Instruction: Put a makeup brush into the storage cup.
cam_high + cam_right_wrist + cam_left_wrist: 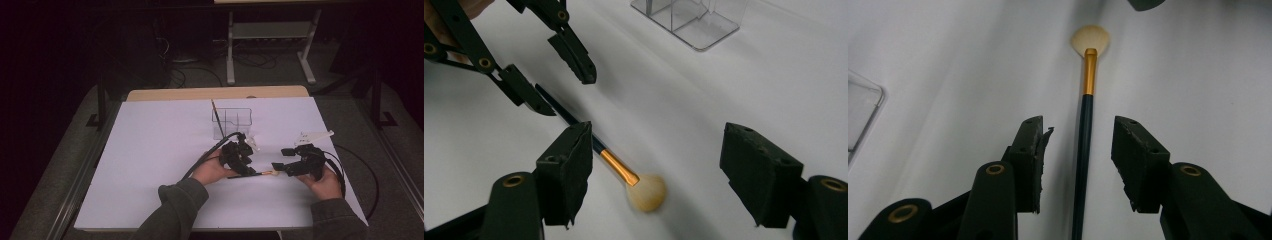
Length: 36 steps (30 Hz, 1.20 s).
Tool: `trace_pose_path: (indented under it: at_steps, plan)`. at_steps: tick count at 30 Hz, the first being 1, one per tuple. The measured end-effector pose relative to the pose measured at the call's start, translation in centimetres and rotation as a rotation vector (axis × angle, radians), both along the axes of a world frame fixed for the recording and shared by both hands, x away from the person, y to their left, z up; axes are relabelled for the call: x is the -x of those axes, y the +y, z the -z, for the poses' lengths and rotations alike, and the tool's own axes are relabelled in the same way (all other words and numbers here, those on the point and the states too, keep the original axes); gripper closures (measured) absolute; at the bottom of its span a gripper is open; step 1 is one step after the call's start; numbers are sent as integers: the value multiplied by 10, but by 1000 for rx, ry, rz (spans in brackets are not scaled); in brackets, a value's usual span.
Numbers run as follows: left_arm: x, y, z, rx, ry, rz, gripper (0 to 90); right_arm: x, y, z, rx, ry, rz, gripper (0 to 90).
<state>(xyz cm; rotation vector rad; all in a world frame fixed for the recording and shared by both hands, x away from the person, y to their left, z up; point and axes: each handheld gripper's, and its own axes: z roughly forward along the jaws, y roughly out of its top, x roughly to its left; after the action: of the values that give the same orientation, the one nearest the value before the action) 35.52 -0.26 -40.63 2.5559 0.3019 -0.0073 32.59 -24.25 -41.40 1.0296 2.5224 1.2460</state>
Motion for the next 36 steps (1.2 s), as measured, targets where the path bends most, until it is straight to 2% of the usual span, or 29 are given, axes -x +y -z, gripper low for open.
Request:
trace_pose_path:
  at_steps: [6,13,16,18,24,30,36]
  plan:
    - [-1,-6,8,-33,2,14,608,0,1,0,2,-2,0,279]
    - [-1,-11,11,-58,-16,34,662,0,3,1,7,-1,-2,275]
    - [-2,-13,12,-70,-11,39,684,0,4,0,13,-3,-7,276]
    - [-2,-13,13,-72,-11,38,687,-1,4,1,16,-13,-13,276]
    - [-2,-16,16,-83,-4,45,721,0,5,0,17,0,-6,278]
    - [-1,-19,17,-95,-6,55,747,-1,6,1,14,-7,-24,289]
    - [-1,-20,18,-108,-3,43,768,0,7,1,15,-6,-25,292]
